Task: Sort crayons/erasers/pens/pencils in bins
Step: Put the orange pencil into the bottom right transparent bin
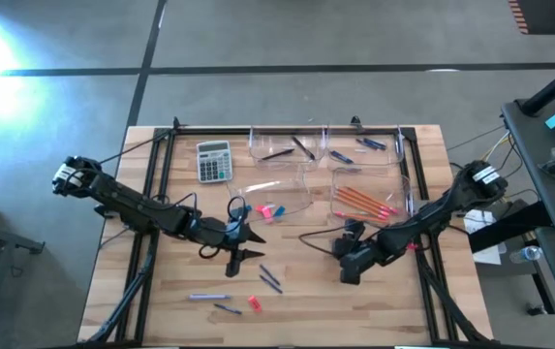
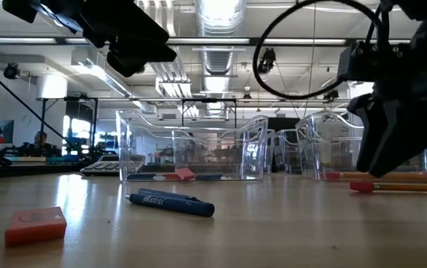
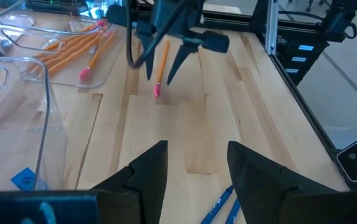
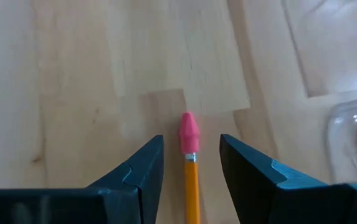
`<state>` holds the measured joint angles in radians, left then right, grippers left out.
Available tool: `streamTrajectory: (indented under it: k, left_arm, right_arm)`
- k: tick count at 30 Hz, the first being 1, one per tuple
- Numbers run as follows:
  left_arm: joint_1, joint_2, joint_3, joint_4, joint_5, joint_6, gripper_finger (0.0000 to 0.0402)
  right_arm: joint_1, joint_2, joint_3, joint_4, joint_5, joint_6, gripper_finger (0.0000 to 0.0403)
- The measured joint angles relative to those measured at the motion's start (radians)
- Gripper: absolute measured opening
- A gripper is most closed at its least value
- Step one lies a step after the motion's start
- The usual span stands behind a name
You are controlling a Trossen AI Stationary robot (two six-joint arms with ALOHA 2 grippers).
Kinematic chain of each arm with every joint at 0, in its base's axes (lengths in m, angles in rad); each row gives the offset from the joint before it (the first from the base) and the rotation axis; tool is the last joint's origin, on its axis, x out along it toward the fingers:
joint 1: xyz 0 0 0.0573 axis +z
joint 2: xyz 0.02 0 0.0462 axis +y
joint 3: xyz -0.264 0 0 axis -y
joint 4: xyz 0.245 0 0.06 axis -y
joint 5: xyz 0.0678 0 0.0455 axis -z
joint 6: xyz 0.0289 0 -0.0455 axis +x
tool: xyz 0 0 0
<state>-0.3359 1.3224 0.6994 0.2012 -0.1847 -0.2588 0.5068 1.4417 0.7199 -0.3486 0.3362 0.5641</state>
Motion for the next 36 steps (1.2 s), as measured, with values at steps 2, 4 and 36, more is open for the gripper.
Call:
streamTrajectory:
  k: [2,4,36]
  left_arm:
    - [0.000,0.000,0.000,0.000,0.000,0.000,0.0152]
    - [0.000,0.000,-0.001,0.000,0.000,0.000,0.0152]
    - [0.000,0.000,-0.003,0.000,0.000,-0.001,0.0152]
  right_arm:
    - [0.000,0.016,-0.020,0.037,-0.002,0.002,0.0148]
    - [0.000,0.032,-0.033,0.071,-0.004,0.005,0.0148]
    - [-0.023,0.055,0.254,-0.242,-0.068,-0.054,0.0019]
